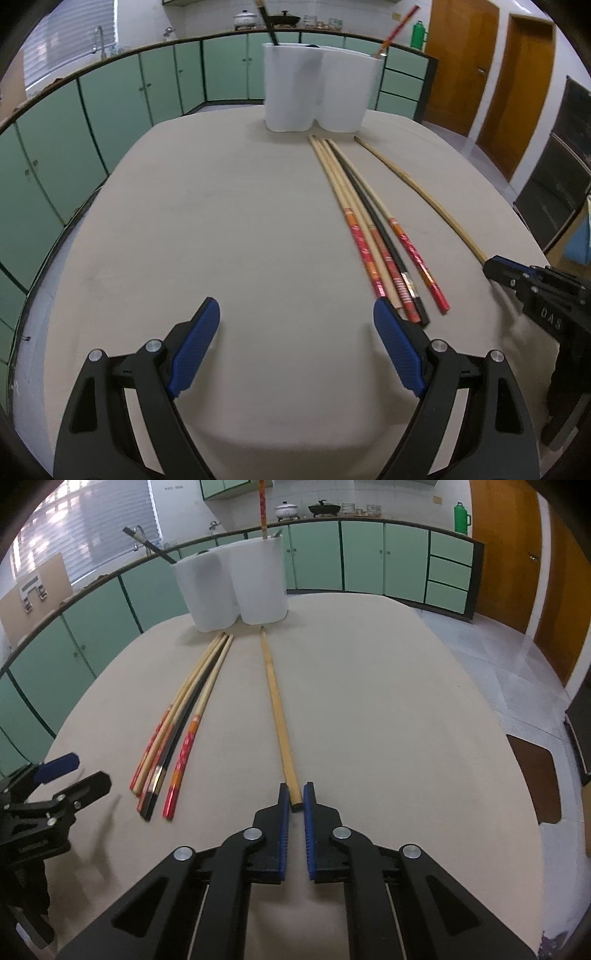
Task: Organize utensils
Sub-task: 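Grasp a plain wooden chopstick with the right tool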
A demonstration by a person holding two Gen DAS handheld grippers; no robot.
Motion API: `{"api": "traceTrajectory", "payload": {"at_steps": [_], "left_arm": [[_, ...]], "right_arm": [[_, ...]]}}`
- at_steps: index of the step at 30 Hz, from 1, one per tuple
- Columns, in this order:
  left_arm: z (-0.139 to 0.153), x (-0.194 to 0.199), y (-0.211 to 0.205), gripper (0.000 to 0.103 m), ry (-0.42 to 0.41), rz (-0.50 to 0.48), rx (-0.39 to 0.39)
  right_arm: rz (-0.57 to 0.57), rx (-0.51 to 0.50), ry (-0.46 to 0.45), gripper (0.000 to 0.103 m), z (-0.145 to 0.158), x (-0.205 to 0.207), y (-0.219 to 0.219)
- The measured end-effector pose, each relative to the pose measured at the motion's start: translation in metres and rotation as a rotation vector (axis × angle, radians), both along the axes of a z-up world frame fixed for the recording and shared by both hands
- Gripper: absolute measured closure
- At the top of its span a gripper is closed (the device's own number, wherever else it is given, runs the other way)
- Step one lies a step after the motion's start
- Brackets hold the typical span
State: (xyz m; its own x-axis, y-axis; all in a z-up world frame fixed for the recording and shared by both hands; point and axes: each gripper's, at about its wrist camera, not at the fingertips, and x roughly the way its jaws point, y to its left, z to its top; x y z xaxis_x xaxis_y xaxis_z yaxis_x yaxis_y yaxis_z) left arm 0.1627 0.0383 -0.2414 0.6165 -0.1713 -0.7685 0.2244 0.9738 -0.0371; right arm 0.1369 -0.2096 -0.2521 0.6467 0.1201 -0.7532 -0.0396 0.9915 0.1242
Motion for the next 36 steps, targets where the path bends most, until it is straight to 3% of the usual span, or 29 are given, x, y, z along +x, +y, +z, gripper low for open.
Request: {"api": "traceTrajectory", "payload": {"at_steps": [13, 23, 36], "left_arm": [[-0.007, 0.009, -0.028, 0.020, 0.025, -0.038, 0.030], [-0.007, 0.011, 0.004, 0.019, 0.036, 0.049, 0.034], [-0.003, 0.010, 0.011, 0.019, 0.030, 0.071, 0.020]], "right_arm": [[0.004, 0.009, -0.001, 0.095, -0.001, -0.002, 0.000], [0.005, 0.022, -0.001, 0.095, -0.002, -0.003, -0.001], [0.006, 0.045, 0.000, 0.095, -0.002, -0.003, -0.003]]}}
